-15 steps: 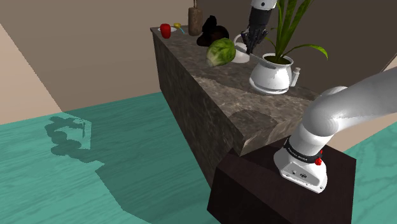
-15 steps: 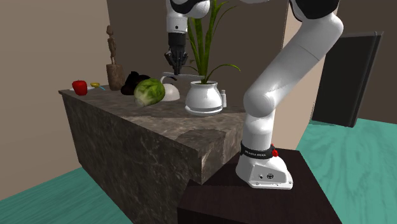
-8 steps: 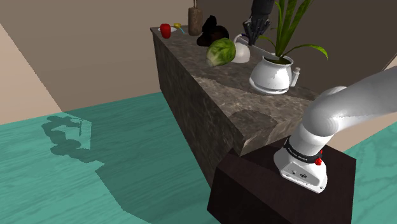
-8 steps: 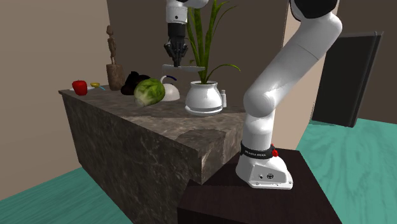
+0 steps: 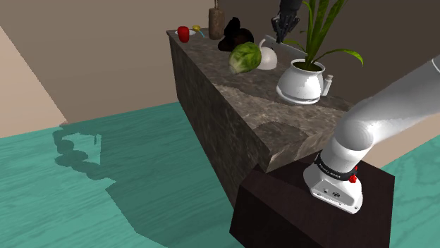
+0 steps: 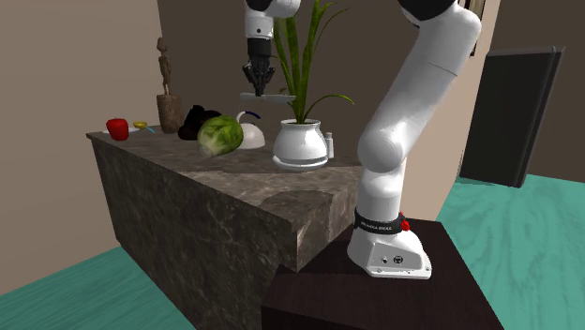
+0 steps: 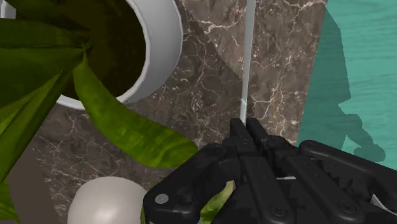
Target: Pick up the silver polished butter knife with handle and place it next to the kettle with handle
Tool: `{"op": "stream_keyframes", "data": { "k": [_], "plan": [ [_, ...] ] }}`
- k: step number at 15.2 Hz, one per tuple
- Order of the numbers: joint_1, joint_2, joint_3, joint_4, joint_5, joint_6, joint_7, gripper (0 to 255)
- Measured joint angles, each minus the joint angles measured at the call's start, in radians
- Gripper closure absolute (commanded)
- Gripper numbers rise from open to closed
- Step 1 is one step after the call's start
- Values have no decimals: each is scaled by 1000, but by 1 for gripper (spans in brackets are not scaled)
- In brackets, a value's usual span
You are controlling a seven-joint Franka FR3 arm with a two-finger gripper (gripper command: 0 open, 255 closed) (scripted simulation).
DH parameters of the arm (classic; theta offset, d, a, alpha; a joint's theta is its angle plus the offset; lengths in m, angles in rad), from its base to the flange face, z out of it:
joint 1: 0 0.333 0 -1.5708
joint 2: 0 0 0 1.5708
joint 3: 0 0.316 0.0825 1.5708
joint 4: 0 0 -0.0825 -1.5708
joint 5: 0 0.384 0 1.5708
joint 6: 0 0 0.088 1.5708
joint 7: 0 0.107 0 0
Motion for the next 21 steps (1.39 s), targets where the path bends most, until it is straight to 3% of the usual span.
{"op": "stream_keyframes", "data": {
  "k": [8, 17, 21],
  "plan": [
    [-38, 250, -119, 242, 31, 8, -169, 255],
    [-138, 611, -214, 666, 161, -76, -361, 255],
    [-149, 644, -216, 664, 175, -44, -377, 255]
  ]
}}
